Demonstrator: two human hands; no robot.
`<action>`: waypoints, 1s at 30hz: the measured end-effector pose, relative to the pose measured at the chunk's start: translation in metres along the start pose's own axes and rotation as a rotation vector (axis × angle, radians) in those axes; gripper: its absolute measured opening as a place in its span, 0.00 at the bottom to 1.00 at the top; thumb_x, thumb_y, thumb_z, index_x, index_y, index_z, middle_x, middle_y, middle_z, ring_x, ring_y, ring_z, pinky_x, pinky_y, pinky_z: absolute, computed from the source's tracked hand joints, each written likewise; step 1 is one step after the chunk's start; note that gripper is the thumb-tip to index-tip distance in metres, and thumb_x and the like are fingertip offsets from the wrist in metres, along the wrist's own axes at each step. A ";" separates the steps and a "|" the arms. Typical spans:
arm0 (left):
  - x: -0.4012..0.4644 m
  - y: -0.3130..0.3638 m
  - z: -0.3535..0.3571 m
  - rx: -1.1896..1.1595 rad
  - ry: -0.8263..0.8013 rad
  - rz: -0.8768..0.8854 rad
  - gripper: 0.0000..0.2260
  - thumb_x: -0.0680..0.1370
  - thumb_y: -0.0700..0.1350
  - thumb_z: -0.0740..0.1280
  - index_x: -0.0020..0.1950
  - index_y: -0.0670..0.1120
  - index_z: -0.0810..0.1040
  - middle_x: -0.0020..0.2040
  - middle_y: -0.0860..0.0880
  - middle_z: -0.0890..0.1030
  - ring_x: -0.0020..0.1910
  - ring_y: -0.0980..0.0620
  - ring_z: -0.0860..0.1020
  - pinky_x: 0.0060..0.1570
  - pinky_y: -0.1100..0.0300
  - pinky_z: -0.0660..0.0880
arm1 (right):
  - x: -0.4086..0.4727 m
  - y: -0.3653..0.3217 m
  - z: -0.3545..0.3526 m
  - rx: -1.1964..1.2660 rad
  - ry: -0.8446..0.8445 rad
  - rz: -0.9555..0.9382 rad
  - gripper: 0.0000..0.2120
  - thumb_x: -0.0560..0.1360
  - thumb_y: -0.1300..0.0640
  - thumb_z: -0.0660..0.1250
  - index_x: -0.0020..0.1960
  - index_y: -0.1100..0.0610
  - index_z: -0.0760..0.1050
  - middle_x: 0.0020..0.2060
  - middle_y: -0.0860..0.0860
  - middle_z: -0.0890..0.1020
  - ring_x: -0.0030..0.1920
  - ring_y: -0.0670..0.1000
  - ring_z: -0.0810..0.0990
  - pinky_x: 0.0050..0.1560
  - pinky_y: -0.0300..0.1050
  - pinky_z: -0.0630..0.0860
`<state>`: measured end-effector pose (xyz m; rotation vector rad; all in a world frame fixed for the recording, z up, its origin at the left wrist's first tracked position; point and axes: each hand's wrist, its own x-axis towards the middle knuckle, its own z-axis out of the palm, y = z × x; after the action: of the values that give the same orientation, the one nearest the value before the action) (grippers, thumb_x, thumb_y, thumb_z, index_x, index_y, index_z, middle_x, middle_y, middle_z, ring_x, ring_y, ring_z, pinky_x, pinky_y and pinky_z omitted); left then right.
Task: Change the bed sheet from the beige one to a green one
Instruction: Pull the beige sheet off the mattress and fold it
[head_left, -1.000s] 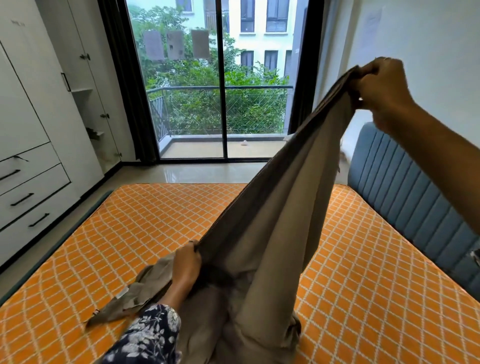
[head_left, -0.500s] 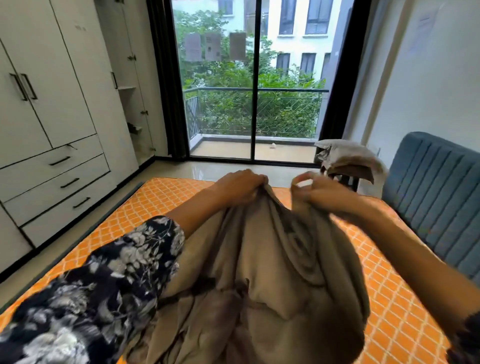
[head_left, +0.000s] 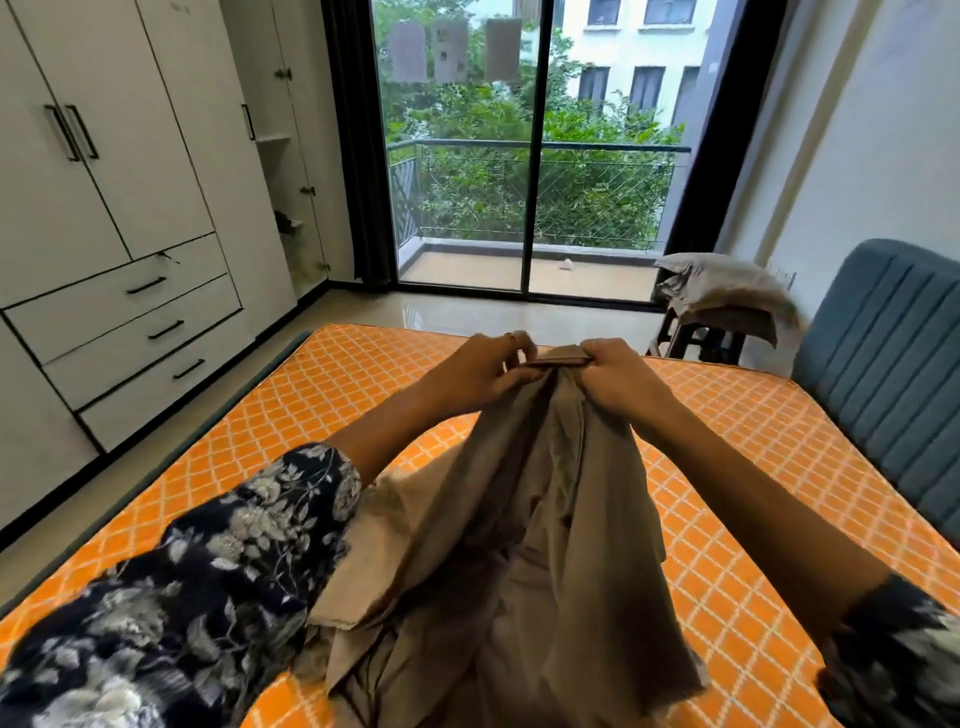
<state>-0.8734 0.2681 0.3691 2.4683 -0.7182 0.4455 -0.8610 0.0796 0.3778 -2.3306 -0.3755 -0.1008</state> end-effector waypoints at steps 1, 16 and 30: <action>-0.009 -0.005 0.009 -0.048 0.009 -0.015 0.13 0.77 0.48 0.67 0.55 0.40 0.76 0.40 0.47 0.79 0.36 0.48 0.78 0.37 0.60 0.71 | 0.002 0.002 0.000 -0.003 0.017 0.008 0.08 0.74 0.65 0.61 0.45 0.62 0.78 0.42 0.59 0.81 0.45 0.57 0.78 0.37 0.44 0.69; -0.176 -0.036 0.160 0.063 0.301 -0.412 0.16 0.76 0.44 0.69 0.63 0.45 0.74 0.64 0.45 0.72 0.61 0.44 0.73 0.56 0.47 0.75 | 0.026 -0.008 0.000 -0.033 0.123 0.109 0.11 0.69 0.65 0.58 0.44 0.65 0.78 0.35 0.57 0.77 0.37 0.55 0.74 0.33 0.42 0.65; -0.164 -0.043 0.161 -0.084 0.393 -0.408 0.18 0.77 0.38 0.66 0.64 0.47 0.65 0.58 0.47 0.74 0.53 0.46 0.77 0.50 0.47 0.76 | 0.033 -0.002 0.000 -0.022 0.104 0.109 0.11 0.71 0.63 0.59 0.45 0.65 0.79 0.41 0.64 0.81 0.40 0.57 0.76 0.41 0.46 0.69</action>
<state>-0.9553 0.2733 0.1502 2.2680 -0.0686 0.6937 -0.8304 0.0881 0.3852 -2.3517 -0.1963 -0.1732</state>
